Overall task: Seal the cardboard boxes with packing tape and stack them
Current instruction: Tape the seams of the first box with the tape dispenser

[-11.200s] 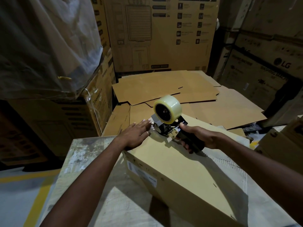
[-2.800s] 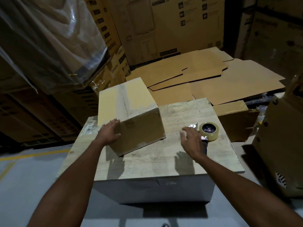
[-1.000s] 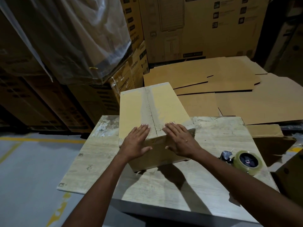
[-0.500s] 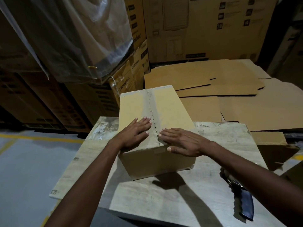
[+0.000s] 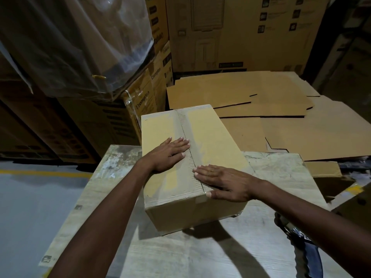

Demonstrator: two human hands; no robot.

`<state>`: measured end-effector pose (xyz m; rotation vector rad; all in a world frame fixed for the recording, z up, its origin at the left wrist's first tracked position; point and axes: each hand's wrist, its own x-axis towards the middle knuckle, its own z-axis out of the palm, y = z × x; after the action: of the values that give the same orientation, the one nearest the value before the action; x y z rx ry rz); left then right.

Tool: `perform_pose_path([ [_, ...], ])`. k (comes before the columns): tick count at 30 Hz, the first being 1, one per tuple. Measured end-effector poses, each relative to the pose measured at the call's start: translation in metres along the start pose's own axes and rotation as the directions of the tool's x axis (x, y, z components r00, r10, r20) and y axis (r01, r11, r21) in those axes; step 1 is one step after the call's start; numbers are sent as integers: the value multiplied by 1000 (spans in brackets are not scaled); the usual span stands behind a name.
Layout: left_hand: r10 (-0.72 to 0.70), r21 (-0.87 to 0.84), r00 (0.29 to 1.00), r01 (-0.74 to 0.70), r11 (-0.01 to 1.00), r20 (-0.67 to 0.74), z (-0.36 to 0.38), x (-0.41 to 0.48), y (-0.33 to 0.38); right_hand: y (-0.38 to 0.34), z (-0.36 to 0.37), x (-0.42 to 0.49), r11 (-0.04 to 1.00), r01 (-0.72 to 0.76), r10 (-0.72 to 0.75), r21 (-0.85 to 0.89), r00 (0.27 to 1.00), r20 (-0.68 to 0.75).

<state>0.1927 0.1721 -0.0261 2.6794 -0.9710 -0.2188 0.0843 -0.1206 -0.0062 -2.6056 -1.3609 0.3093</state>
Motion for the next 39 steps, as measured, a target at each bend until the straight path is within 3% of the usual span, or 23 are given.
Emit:
perform_pose_path([
  [10, -20, -55, 998, 16, 998, -63, 3, -2, 3, 7, -16, -4, 987, 49, -30, 153, 992, -119],
  [16, -29, -21, 996, 27, 999, -83, 3, -3, 3, 15, -10, 35, 996, -39, 35, 74, 998, 60],
  [23, -46, -5, 995, 46, 999, -89, 4, -2, 5, -10, -1, -13, 995, 24, -31, 100, 997, 70],
  [26, -51, -19, 994, 50, 999, -94, 4, -3, 6, -9, -10, -21, 977, 73, -73, 202, 997, -10],
  [28, -50, -42, 994, 46, 998, -96, 4, -3, 5, -1, -16, -19, 967, 47, -22, 251, 995, -101],
  [31, -55, -73, 993, 47, 996, -106, 0, 0, 1, 11, -22, -3, 978, -34, 66, 208, 987, -145],
  [39, -13, 1, 1000, 13, 1000, -29, -13, 39, -21, 26, -19, 58, 994, -103, 103, 33, 995, -1],
])
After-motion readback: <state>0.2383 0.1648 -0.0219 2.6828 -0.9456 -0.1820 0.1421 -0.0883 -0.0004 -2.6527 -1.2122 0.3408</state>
